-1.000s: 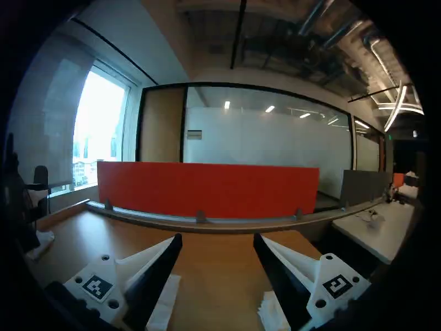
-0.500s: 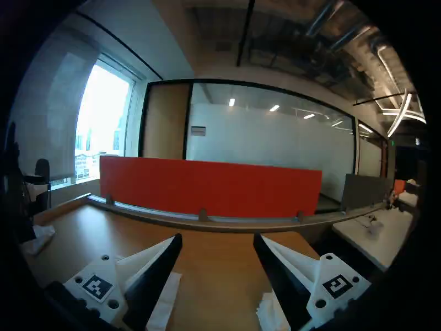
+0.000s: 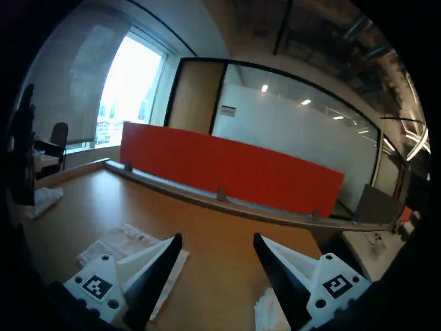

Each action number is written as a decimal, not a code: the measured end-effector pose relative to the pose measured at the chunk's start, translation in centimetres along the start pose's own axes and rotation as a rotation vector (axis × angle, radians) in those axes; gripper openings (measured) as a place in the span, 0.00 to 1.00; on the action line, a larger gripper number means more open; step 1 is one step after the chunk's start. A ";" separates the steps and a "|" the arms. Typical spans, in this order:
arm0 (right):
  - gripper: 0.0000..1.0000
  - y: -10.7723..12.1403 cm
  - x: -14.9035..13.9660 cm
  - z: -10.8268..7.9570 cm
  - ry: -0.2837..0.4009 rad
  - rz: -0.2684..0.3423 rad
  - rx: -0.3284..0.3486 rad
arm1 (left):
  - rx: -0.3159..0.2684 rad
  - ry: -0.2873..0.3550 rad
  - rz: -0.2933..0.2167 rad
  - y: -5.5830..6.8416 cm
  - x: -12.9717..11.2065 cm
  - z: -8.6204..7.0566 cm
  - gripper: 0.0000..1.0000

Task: Fold towel

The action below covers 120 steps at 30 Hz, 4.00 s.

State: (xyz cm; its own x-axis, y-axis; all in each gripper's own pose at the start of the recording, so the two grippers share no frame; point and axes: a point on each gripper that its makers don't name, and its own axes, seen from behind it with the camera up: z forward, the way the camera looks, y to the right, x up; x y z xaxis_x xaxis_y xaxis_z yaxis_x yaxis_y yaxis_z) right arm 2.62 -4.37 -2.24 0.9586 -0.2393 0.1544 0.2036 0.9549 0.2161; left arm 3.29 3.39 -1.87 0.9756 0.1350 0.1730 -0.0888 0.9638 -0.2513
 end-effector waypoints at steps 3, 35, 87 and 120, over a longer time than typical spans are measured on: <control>1.00 -0.9 -0.5 0.3 -0.026 -0.032 0.046 | -0.031 -0.020 0.009 0.6 -0.5 -0.1 0.93; 1.00 -7.3 -7.7 2.1 -0.210 -0.137 0.317 | -0.245 -0.172 0.057 6.1 -7.9 0.8 0.93; 0.81 -14.9 -25.0 1.4 -0.502 -0.161 0.505 | -0.490 -0.564 0.174 14.3 -27.5 2.4 0.90; 0.39 -16.0 -26.4 0.3 -0.560 -0.128 0.589 | -0.465 -0.633 0.128 14.2 -29.2 2.4 0.54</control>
State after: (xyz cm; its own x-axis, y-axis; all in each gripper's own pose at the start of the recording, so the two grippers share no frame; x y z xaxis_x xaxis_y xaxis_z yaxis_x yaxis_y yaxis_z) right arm -26.02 -13.37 -9.47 0.6623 -0.5408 0.5186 0.0169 0.7027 0.7112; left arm -26.93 13.71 -8.20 0.6516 0.4781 0.5889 0.0365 0.7557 -0.6539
